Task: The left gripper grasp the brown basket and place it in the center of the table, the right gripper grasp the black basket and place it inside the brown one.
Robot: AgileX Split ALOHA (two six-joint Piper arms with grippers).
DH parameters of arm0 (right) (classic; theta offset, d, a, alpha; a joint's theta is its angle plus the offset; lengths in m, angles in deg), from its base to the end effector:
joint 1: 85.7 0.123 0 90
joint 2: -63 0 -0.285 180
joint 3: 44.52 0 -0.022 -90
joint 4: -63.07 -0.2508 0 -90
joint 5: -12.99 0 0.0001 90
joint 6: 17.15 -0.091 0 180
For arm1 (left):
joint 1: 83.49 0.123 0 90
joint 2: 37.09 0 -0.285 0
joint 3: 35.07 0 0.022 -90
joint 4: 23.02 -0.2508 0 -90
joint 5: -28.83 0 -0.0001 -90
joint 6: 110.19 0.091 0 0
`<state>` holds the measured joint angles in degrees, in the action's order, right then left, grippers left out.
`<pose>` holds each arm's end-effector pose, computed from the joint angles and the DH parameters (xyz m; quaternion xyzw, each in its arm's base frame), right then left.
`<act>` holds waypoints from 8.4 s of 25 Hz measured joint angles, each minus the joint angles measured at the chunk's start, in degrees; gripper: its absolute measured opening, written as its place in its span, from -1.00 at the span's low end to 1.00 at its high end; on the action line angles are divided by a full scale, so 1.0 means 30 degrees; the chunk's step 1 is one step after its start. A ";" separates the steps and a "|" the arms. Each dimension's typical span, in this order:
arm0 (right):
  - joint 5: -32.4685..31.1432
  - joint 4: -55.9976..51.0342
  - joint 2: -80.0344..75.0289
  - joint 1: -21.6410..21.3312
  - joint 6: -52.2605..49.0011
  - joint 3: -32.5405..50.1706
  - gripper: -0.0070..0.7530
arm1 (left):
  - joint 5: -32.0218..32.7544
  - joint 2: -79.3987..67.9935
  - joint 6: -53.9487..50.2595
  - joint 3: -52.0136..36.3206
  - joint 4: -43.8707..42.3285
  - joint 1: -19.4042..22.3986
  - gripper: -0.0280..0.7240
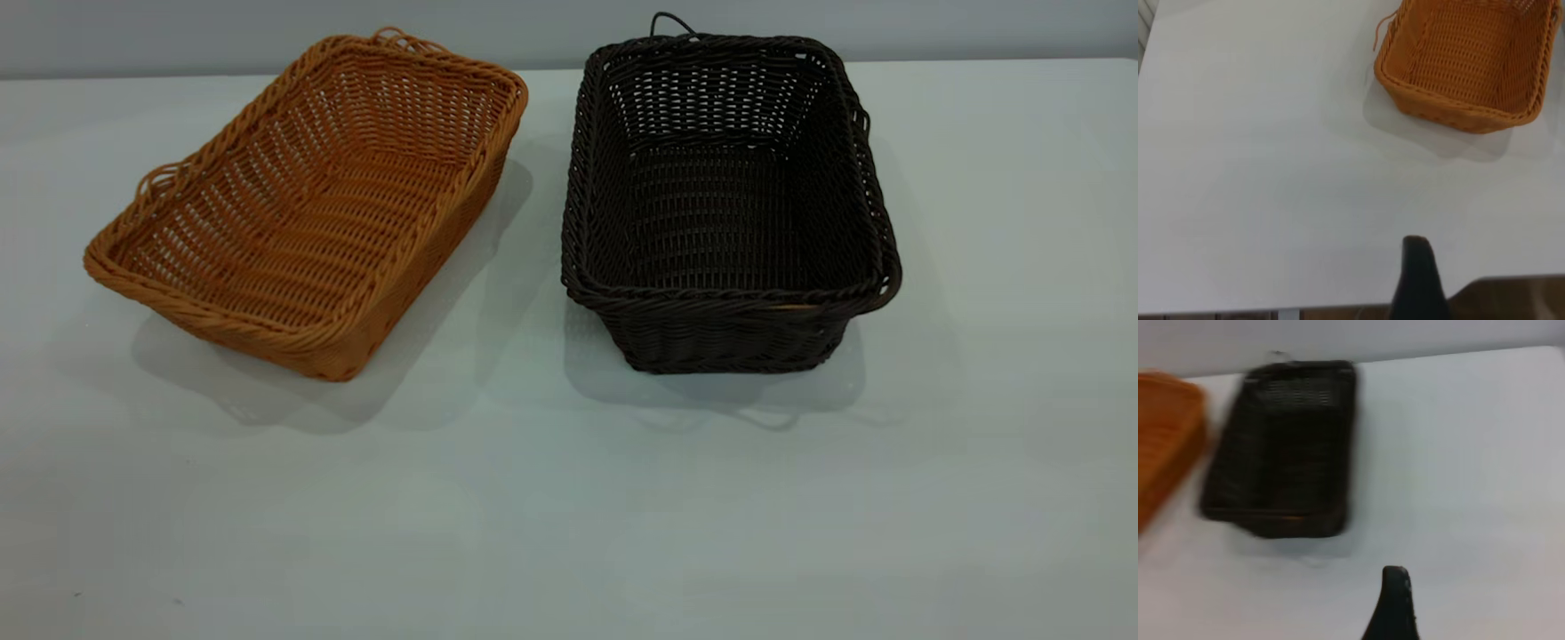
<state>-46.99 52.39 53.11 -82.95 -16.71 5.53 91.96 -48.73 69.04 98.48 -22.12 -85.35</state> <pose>0.0027 0.0148 0.2723 -0.0240 0.8616 0.1031 0.4965 -0.0001 -0.0013 0.2845 0.0086 0.8712 -0.0191 0.4904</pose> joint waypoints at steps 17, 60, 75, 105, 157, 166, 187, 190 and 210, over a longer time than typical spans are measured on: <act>0.7373 -1.5034 -2.0494 0.1208 1.7608 -0.0757 0.58 | -1.1652 -1.8351 0.2376 0.4942 0.0017 0.0000 0.54; 1.9106 -3.0738 -4.1697 0.9111 -0.3042 -0.9798 0.39 | -1.1062 -3.3806 0.2502 1.4234 0.0017 -0.0282 0.54; 1.8737 -3.0752 -4.1697 0.9111 -0.3048 -0.9820 0.39 | -1.1010 -4.3713 0.4028 2.0660 0.1779 -0.0812 0.54; 1.4620 -2.6939 -3.7237 0.1950 0.4282 -0.9713 -0.71 | -1.2618 -4.4736 1.1645 2.0802 0.2237 -0.2098 -0.72; 0.0538 -1.0614 -3.7167 0.1331 0.3973 -1.6673 -0.71 | -0.3105 -2.8813 2.1540 2.0802 0.5001 -0.8018 0.31; 0.0803 -0.7333 -4.0473 0.5264 0.2401 -1.8445 -0.71 | -0.2563 -2.7119 2.0929 2.0802 0.4858 -0.8018 0.31; -0.0455 -0.6543 -4.1632 0.5393 0.3587 -1.9393 0.38 | -0.2094 -2.7120 2.0929 2.0802 0.4682 -0.8018 0.28; -0.2302 -0.5754 -4.1632 0.5393 0.3535 -2.1067 0.51 | -0.2094 -2.7120 2.0911 2.0802 0.4682 -0.8018 0.27; -0.3683 -0.0681 -2.7913 0.5374 0.0910 -2.2303 0.53 | 0.1237 -2.0897 0.8474 2.0785 -0.1680 -0.8018 0.26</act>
<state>-58.04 50.34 -30.62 -66.83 -13.98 -61.38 95.67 -111.42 94.46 160.83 -27.16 -109.41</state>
